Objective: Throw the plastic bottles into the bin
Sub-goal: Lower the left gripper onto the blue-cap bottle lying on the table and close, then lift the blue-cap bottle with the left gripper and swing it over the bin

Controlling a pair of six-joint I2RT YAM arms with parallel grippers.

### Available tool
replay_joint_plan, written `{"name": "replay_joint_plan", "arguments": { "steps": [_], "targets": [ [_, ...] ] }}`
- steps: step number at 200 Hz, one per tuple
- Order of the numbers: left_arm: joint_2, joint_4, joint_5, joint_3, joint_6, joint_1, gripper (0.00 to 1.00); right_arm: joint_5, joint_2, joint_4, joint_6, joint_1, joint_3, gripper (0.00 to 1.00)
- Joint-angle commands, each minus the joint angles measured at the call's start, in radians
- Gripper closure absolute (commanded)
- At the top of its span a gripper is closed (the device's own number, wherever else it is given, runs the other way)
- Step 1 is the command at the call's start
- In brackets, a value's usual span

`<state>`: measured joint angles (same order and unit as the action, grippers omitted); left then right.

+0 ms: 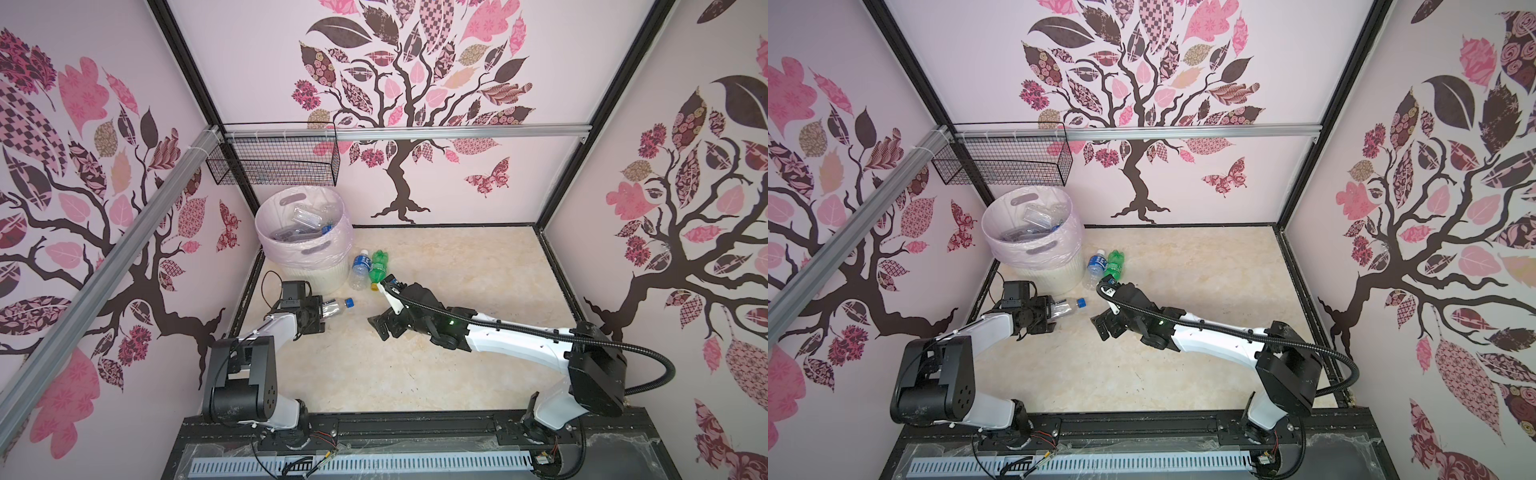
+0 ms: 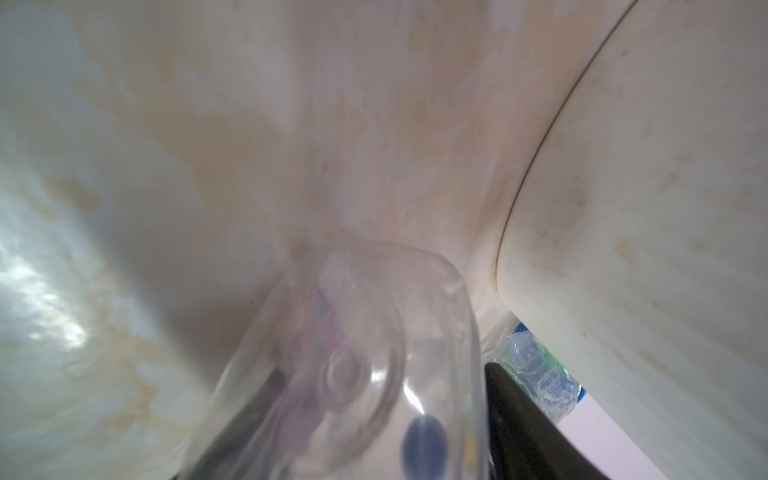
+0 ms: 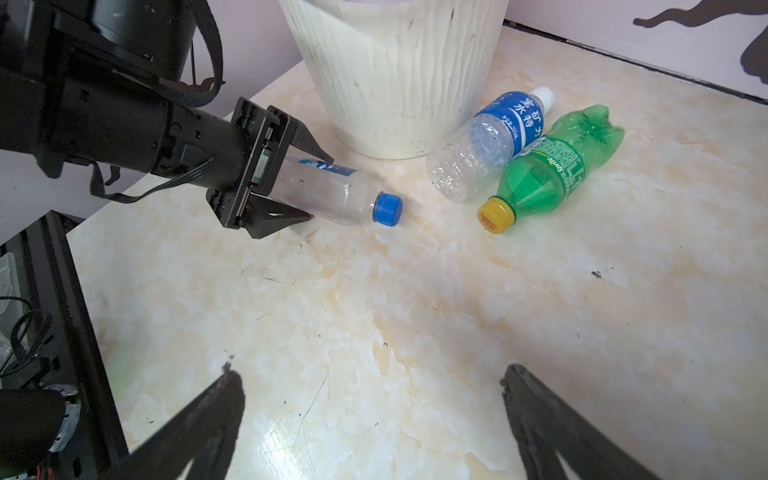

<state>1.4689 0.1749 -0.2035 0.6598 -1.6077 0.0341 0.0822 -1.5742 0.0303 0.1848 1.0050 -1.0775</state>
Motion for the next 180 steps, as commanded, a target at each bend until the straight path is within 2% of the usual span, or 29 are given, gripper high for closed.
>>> {"name": "replay_joint_plan", "arguments": {
  "steps": [1,65,110,125,154,180],
  "targets": [
    [-0.028,0.026,0.014,-0.024,-0.007,-0.041,0.29,0.006,0.03,0.006,0.016,0.004,0.008,0.01],
    [-0.058,0.034,0.066,-0.052,-0.054,-0.215,0.32,0.032,0.081,0.008,0.024,0.004,0.049,0.0],
    [-0.01,0.02,0.088,-0.026,-0.083,-0.326,0.33,0.052,0.121,0.006,0.03,0.005,0.083,0.01],
    [0.0,0.02,0.103,-0.012,-0.086,-0.36,0.35,0.058,0.133,0.004,0.029,0.005,0.094,0.0],
    [0.014,0.024,0.12,0.0,-0.068,-0.397,0.45,0.064,0.146,0.001,0.029,0.004,0.1,0.0],
    [-0.006,0.049,0.142,0.006,-0.047,-0.418,0.47,0.064,0.149,-0.002,0.029,0.004,0.103,0.01]
  ]
}}
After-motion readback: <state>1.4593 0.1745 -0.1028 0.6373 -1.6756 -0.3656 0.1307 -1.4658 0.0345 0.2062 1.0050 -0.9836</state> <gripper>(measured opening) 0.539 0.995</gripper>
